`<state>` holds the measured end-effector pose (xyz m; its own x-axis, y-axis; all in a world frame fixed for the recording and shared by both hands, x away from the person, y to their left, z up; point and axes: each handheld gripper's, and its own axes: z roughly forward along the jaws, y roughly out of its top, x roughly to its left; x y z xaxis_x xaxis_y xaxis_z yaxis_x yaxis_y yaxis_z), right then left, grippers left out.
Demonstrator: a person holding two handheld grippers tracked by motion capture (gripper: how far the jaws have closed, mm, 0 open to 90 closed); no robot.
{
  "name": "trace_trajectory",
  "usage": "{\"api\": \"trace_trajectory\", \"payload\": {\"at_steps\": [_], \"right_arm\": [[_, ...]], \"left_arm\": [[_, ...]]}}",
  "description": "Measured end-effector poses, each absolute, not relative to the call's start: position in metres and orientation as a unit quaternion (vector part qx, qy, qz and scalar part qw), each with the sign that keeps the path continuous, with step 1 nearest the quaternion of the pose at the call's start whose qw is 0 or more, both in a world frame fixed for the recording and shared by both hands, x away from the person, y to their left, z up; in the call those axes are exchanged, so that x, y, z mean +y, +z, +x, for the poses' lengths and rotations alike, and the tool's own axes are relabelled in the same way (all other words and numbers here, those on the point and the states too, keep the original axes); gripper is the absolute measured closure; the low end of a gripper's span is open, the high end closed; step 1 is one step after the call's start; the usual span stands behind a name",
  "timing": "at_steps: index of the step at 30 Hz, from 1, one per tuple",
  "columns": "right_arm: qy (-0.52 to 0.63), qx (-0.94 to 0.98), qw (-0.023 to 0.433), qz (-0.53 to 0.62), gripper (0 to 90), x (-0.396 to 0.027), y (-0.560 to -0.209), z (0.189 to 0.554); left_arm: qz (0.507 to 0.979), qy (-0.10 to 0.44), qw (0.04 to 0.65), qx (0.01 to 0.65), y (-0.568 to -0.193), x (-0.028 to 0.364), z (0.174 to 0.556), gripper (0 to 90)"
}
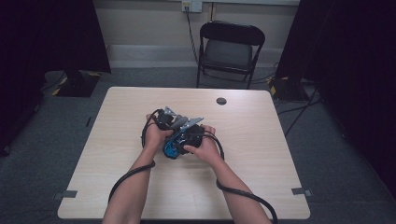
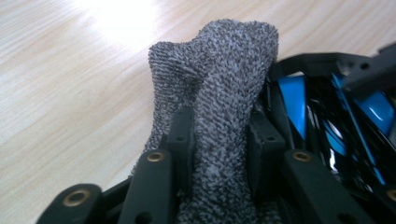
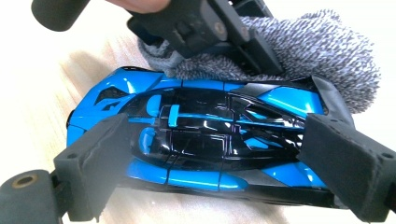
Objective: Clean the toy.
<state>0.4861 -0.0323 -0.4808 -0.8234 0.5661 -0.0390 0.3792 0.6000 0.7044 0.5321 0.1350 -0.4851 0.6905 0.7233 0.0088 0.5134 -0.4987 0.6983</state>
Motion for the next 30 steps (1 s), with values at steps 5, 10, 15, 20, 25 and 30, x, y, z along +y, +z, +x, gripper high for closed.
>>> {"api": "trace_trajectory", "payload": {"at_steps": [5,10,15,20,25,30], "right_arm": [[0.358,0.885,0.13,0.267,8.1,-0.032,-0.481,0.486],[0.357,0.886,0.129,0.267,8.2,-0.032,-0.48,0.486],[0.357,0.886,0.129,0.267,8.1,-0.032,-0.48,0.486],[0.356,0.886,0.13,0.267,8.2,-0.032,-0.48,0.486],[0.356,0.886,0.129,0.267,8.2,-0.032,-0.48,0.486],[0.356,0.886,0.128,0.267,8.2,-0.031,-0.48,0.486]], "left_arm": [[0.861,0.151,0.337,0.351,-0.483,0.137,0.527,70.3],[0.861,0.146,0.336,0.352,-0.482,0.142,0.523,70.7],[0.864,0.141,0.332,0.351,-0.481,0.146,0.519,70.9],[0.866,0.138,0.328,0.352,-0.48,0.154,0.512,70.9],[0.864,0.134,0.33,0.356,-0.48,0.16,0.504,71.2],[0.865,0.137,0.326,0.356,-0.479,0.166,0.499,71.6]]}}
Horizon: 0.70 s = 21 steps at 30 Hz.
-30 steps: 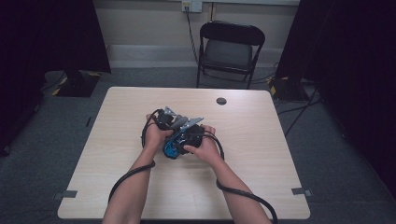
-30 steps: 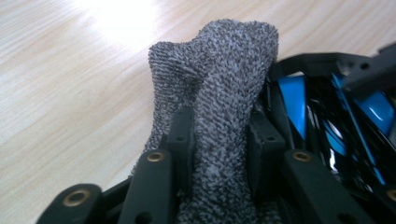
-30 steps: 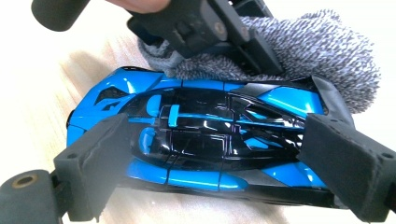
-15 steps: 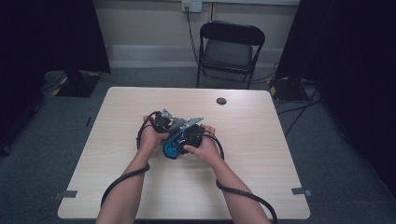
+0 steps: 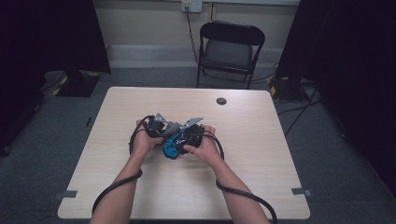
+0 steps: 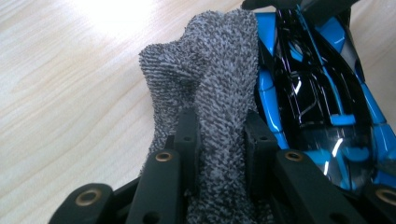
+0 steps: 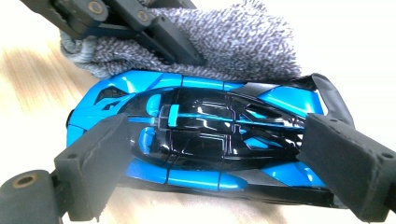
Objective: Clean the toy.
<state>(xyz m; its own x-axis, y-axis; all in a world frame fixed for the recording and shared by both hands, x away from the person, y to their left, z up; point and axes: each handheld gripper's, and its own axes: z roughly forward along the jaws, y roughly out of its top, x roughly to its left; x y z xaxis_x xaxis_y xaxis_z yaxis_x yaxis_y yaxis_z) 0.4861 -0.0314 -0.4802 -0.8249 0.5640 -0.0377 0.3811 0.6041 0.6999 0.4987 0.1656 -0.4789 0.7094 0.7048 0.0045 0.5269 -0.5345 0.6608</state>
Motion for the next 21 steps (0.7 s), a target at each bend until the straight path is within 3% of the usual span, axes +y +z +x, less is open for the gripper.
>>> {"api": "trace_trajectory", "payload": {"at_steps": [21], "right_arm": [[0.355,0.887,0.129,0.266,8.2,-0.031,-0.48,0.486]], "left_arm": [[0.865,0.128,0.327,0.358,-0.479,0.183,0.481,71.8]]}}
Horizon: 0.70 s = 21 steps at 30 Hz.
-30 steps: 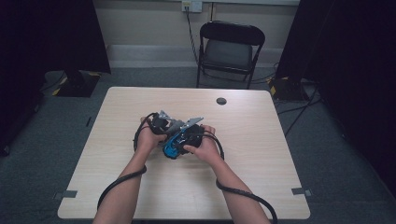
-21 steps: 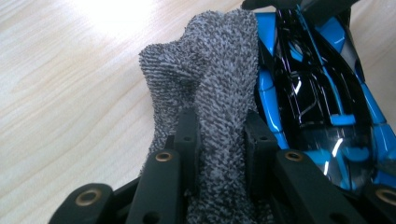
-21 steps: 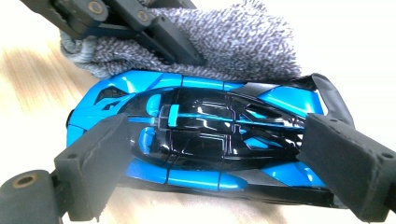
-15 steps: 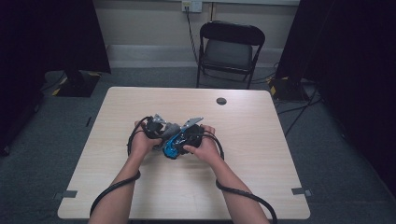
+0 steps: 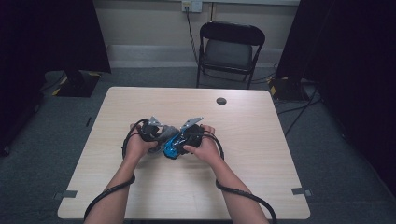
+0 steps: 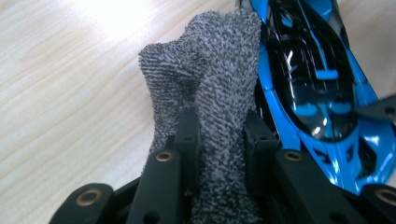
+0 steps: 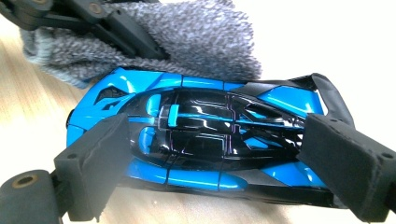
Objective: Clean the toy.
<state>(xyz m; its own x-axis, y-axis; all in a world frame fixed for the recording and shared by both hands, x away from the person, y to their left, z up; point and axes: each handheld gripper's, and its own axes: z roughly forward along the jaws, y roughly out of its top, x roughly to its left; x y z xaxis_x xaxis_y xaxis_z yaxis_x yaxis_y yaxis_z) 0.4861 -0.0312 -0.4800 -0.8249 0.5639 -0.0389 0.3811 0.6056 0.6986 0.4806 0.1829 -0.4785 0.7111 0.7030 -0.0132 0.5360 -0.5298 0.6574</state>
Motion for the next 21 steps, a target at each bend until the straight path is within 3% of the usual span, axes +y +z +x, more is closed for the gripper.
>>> {"api": "trace_trajectory", "payload": {"at_steps": [21], "right_arm": [[0.357,0.886,0.128,0.266,8.2,-0.031,-0.48,0.486]], "left_arm": [[0.86,0.123,0.319,0.379,-0.476,0.199,0.444,71.1]]}}
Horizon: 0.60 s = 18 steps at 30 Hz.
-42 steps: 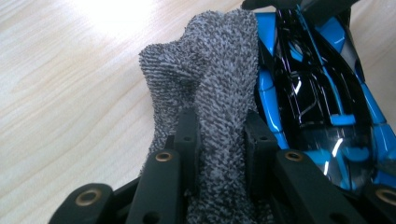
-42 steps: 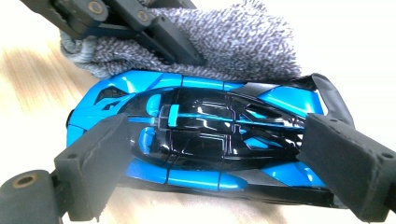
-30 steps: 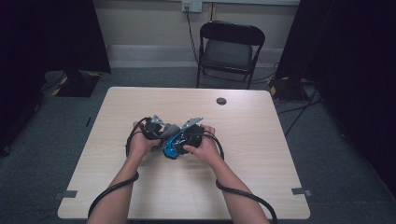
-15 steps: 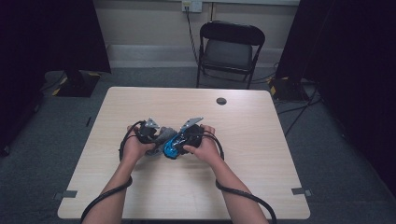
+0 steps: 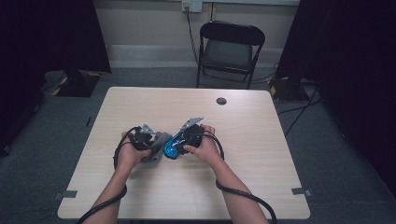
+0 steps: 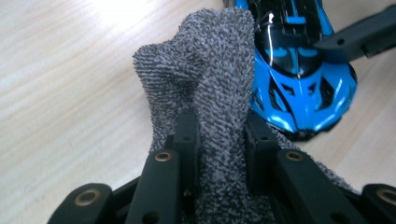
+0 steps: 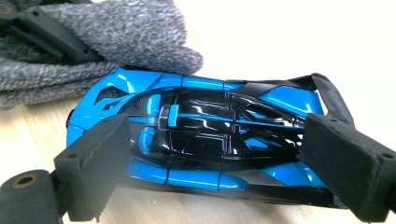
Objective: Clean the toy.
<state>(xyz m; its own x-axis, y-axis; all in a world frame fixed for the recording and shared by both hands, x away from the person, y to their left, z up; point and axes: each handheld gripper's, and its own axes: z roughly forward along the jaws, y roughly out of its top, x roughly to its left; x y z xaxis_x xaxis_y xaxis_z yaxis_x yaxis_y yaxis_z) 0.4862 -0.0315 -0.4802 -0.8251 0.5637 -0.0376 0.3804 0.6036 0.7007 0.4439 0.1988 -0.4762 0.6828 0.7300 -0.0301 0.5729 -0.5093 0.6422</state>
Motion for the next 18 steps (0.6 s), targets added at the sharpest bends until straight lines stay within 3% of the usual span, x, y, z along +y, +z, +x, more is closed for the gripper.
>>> {"api": "trace_trajectory", "payload": {"at_steps": [18], "right_arm": [[0.354,0.887,0.13,0.267,8.3,-0.032,-0.48,0.487]], "left_arm": [[0.861,0.106,0.313,0.386,-0.474,0.19,0.392,70.4]]}}
